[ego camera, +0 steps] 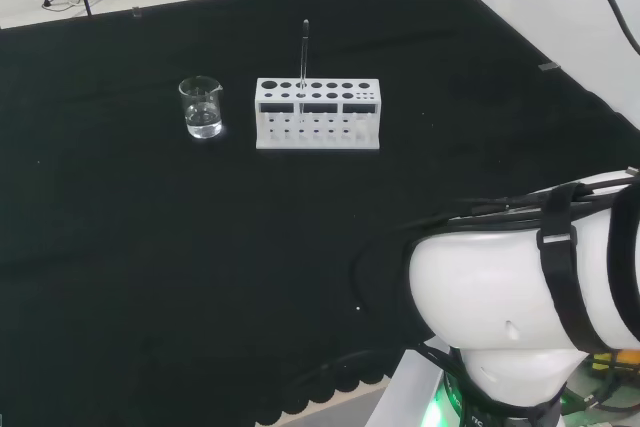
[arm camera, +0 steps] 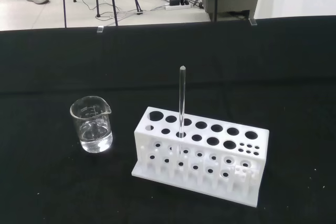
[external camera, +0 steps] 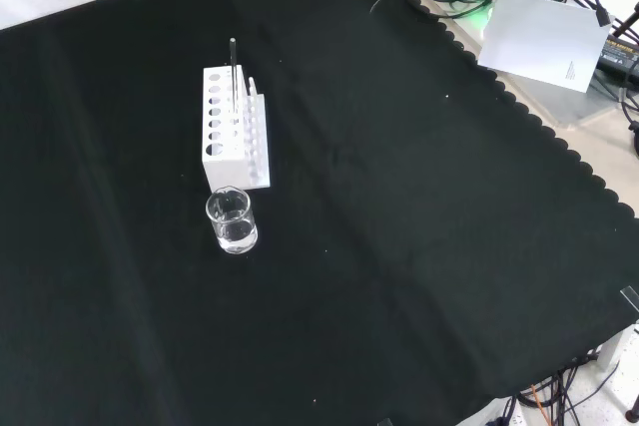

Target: Take the glass rod from the white test tube rack.

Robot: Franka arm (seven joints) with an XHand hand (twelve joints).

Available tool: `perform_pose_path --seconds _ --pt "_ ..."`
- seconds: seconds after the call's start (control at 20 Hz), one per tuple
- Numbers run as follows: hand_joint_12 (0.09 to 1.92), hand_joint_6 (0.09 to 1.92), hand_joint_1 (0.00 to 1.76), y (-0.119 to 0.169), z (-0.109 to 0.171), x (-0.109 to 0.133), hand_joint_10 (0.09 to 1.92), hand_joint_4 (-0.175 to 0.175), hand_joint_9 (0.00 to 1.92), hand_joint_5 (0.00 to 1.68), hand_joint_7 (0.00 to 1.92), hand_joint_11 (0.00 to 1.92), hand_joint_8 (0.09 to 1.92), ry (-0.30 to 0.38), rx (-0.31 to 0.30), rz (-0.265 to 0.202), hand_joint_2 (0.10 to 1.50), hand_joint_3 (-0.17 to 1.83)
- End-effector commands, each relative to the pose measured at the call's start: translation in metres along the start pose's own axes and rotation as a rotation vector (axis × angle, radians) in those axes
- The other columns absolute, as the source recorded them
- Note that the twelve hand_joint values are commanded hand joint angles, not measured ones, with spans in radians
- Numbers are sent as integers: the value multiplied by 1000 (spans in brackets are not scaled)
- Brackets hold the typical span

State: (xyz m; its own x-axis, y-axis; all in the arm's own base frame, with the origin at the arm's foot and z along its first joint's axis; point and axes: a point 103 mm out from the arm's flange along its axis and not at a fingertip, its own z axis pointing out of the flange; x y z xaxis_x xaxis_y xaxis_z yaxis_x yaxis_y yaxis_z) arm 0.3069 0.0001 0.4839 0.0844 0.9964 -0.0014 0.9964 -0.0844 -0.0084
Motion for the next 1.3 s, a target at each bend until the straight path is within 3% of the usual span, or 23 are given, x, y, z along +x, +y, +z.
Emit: perform_pose_path --seconds 0.05,0.15,0.3,0.45,0.85,1.3 --pt "851 132 698 0 1 1 505 -152 368 286 297 292 377 -9 -7 0 747 735" --pt "892 87 597 1 2 4 551 -147 85 99 67 66 309 -21 -5 -5 864 574" --pt "912 87 568 2 2 5 579 -144 7 53 5 5 315 -21 -4 -2 908 504" --pt "965 87 566 5 1 5 639 -144 0 54 0 0 383 -25 -7 -5 920 480" --pt "1371 87 560 36 4 4 849 -144 128 76 0 0 706 -8 -7 -58 922 485" --pt "1449 87 557 90 15 -5 882 -148 250 112 53 20 843 22 -15 -71 917 508"
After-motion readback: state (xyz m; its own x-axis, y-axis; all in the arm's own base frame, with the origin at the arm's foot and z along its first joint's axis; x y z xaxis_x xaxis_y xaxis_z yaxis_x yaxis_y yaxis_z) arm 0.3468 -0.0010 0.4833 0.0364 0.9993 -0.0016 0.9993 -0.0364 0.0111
